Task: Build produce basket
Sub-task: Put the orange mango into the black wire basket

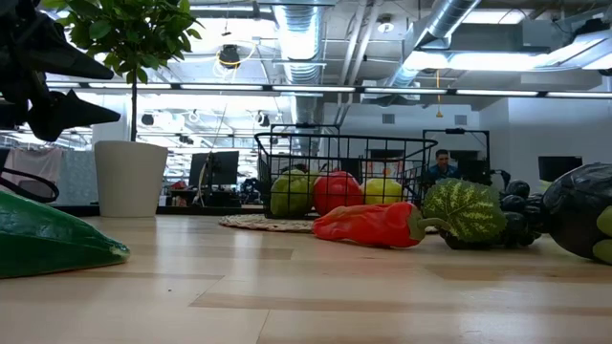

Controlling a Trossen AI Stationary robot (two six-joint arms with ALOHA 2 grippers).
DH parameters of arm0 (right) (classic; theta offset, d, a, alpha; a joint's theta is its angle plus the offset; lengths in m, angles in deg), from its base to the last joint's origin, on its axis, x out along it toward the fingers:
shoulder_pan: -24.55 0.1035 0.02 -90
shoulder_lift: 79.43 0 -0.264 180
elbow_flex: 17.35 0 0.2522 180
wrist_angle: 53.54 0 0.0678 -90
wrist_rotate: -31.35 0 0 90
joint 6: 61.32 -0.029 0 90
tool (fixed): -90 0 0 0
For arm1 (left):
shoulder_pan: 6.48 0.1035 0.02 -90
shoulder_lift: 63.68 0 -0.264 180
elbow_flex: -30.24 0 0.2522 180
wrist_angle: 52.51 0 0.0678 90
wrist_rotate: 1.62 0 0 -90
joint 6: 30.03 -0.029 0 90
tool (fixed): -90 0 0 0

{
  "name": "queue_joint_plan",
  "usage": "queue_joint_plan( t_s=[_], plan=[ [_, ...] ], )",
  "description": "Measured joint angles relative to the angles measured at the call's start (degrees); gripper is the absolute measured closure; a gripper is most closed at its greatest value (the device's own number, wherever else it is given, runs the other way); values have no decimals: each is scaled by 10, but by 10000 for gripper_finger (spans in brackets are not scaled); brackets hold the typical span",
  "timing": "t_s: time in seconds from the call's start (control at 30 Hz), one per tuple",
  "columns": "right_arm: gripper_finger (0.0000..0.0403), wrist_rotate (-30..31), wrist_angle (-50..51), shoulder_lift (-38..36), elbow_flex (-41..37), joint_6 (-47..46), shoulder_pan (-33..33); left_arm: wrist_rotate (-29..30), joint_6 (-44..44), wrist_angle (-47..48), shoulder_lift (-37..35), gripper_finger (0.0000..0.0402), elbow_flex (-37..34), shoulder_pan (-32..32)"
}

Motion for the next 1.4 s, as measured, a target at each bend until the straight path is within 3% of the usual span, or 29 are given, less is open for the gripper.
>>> queue_joint_plan(
  t_s=[0.17,0.33,0.67,0.77,0.87,1.1,1.4],
  plan=[
    [132,275,-1,-2,70,-6,-1,0,0,0,0,60,0,0],
    [132,551,-1,-3,131,31,-43,0,0,0,0,60,0,0],
    [132,576,44,-10,137,44,-198,7,1,-1,0,60,0,0],
    [132,581,113,-10,134,25,-254,7,1,-1,0,60,0,0],
    [132,625,186,-9,119,-7,-312,3,1,-1,0,60,0,0],
    [132,629,275,-5,54,-36,-435,-4,3,-2,0,60,0,0],
    [132,629,287,-7,10,-27,-503,-9,1,-1,0,60,0,0]
  ],
)
